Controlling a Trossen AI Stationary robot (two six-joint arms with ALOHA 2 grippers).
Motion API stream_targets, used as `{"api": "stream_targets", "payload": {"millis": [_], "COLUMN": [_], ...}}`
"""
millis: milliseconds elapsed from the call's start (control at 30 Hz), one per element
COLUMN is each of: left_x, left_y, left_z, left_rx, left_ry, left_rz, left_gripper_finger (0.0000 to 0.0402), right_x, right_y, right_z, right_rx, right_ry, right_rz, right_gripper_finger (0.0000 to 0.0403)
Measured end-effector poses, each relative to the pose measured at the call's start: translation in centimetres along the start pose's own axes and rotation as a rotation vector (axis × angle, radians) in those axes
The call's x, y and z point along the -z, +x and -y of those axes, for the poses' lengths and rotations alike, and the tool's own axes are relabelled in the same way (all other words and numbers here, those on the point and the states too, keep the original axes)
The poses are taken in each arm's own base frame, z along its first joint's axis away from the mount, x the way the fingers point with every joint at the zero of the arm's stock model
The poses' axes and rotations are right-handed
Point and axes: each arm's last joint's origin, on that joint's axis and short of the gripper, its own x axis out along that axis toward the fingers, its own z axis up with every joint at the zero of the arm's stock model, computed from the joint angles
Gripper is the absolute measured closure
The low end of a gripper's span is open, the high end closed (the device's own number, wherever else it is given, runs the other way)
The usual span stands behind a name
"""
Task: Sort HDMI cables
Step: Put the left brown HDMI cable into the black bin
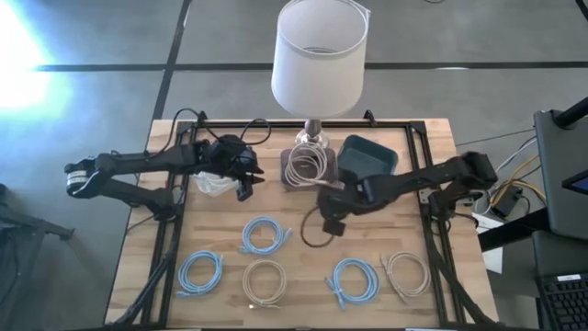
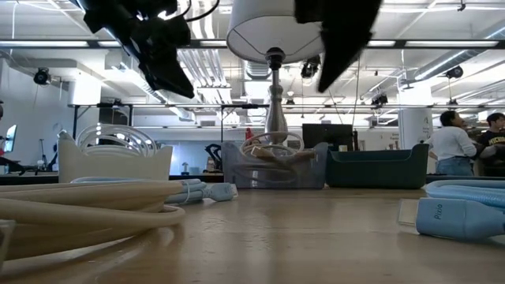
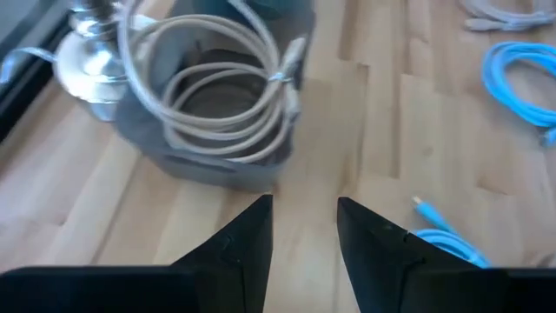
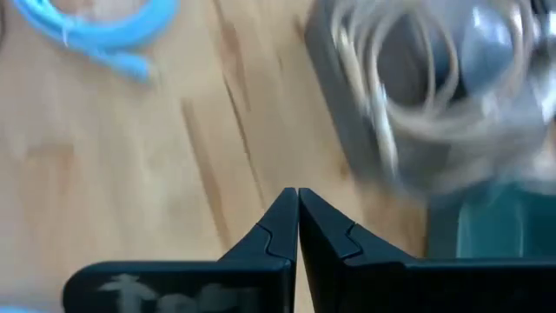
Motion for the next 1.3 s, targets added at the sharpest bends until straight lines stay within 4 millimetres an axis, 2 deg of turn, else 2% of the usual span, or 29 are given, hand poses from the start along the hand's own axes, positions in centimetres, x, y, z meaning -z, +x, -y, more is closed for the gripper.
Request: {"api": "stream_targets", "payload": {"millis": [200,333,567,733,833,1033,1167,1300], "left_x": [0.0,0.0,-0.2,-0.6,-0.8,-0.4,0.5,2.0], "left_y": [0.1,0.1,0.1,0.1,0.1,0.0,0.8,2.4], "left_z": [0.7,0.7,0.9,2.1,3.6,8.0,11.2,14.0], "left_rx": [0.029,0.03,0.051,0.146,0.21,0.35,0.448,0.506], "left_ry": [0.018,0.019,0.022,0.051,0.091,0.247,0.333,0.39], "left_rz": [-0.003,-0.003,0.022,0.064,0.091,0.108,0.082,0.009], "left_gripper_finger": [0.0268,0.0268,0.0268,0.0268,0.0268,0.0268,0.0268,0.0268], "right_x": [3.2,4.9,6.0,6.6,7.1,8.1,9.0,10.1], "right_y": [-1.2,-1.1,-1.4,-2.5,-3.4,-4.5,-4.1,-2.9], "right_z": [-0.1,-0.7,-1.6,-2.3,-2.6,-2.9,-2.9,-2.6], "right_rx": [-0.004,0.01,0.011,-0.038,-0.069,-0.195,-0.296,-0.34], "right_ry": [0.183,0.202,0.189,0.116,0.077,0.102,0.135,0.164], "right_rz": [-0.284,-0.42,-0.437,-0.425,-0.401,-0.302,-0.22,-0.155], "right_gripper_finger": [0.0394,0.0394,0.0394,0.0394,0.0394,0.0394,0.0394,0.0394]}}
